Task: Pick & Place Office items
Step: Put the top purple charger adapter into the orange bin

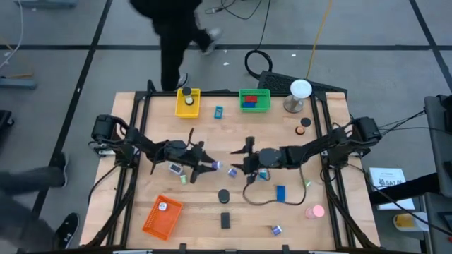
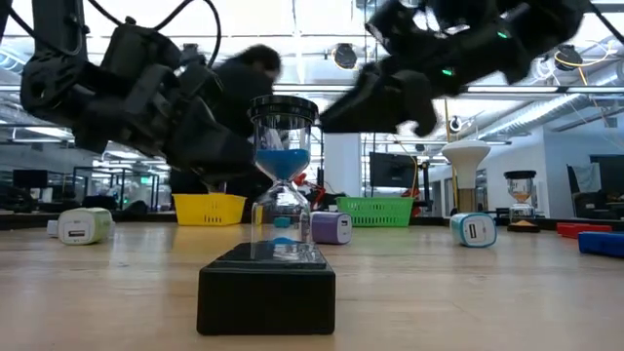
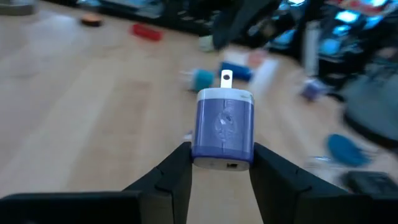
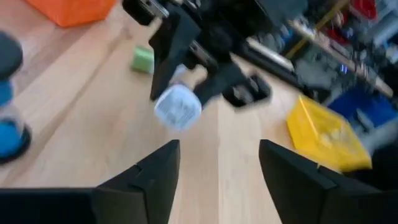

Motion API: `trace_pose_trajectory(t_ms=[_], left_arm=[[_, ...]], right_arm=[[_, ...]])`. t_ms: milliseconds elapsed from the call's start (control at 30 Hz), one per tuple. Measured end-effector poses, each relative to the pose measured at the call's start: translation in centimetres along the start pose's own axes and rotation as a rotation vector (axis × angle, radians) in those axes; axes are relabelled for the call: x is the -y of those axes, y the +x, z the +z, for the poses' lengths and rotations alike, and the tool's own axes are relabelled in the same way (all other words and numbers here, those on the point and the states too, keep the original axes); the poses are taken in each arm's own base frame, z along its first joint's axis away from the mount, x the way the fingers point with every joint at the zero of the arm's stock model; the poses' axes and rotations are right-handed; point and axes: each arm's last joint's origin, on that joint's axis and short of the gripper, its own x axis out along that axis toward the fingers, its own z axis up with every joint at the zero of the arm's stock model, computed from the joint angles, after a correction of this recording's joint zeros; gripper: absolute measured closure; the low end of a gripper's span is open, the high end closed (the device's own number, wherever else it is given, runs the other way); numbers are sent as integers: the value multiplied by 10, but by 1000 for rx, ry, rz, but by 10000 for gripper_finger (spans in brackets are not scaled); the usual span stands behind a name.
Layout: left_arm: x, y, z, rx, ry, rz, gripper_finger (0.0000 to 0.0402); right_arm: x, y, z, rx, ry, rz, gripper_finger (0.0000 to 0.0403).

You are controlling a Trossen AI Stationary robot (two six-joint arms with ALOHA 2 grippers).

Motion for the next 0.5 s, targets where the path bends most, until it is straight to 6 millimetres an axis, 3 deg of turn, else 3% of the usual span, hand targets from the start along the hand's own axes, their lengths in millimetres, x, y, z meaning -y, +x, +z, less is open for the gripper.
trace_pose_trajectory(t_ms=[133, 267, 500], left_arm=[[3, 0, 2, 10, 8, -58, 264], [3, -1, 3, 24, 19, -84, 269], [-3, -3, 8, 58, 26, -113, 261]], right_arm=[[-1, 21, 22, -23, -107, 24, 177], [1, 35, 33, -105, -173, 69, 176], [6, 33, 43, -113, -210, 69, 176]])
